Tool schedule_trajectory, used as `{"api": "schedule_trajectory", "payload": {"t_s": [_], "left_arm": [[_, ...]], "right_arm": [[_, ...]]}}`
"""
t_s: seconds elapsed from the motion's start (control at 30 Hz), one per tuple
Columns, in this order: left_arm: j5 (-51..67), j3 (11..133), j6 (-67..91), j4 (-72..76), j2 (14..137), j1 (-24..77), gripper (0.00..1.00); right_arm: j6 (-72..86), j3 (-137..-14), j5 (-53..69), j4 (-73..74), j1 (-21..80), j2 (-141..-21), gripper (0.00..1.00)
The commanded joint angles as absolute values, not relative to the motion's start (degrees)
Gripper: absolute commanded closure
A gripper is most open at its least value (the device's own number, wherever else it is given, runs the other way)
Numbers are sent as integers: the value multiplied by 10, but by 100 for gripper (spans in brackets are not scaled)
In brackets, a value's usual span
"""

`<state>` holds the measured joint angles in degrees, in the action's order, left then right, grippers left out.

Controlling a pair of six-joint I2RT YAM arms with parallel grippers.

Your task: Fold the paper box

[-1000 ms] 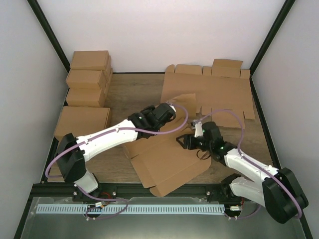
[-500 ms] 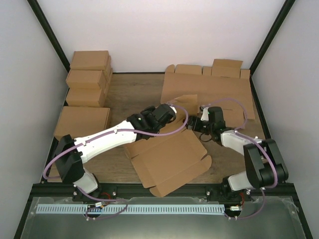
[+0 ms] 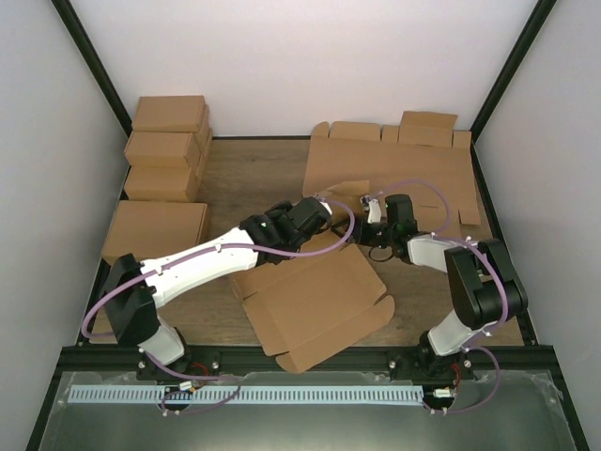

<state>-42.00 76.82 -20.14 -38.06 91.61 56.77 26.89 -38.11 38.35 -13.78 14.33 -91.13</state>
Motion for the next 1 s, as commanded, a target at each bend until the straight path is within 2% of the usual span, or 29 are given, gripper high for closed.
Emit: {"api": "schedule_trajectory", "payload": {"t_s": [0.0, 0.17, 0.4, 0.63, 0.83, 0.97], "left_arm": [[-425, 786, -191, -371, 921, 572, 96], [-421, 789, -189, -371, 924, 578, 96], [-480, 775, -180, -379, 950, 621, 96], [-531, 767, -174, -389, 973, 643, 96], [-535, 752, -179, -373, 952, 643, 96], [-535, 743, -190, -358, 936, 643, 96]], "right_arm": [[264, -393, 461, -140, 147, -890, 32], [252, -389, 471, -110, 150, -879, 40], [241, -385, 445, -63, 150, -864, 41], [247, -339, 276, -58, 135, -736, 33], [268, -319, 170, -52, 110, -679, 31], [213, -327, 146, -85, 106, -692, 16]]}}
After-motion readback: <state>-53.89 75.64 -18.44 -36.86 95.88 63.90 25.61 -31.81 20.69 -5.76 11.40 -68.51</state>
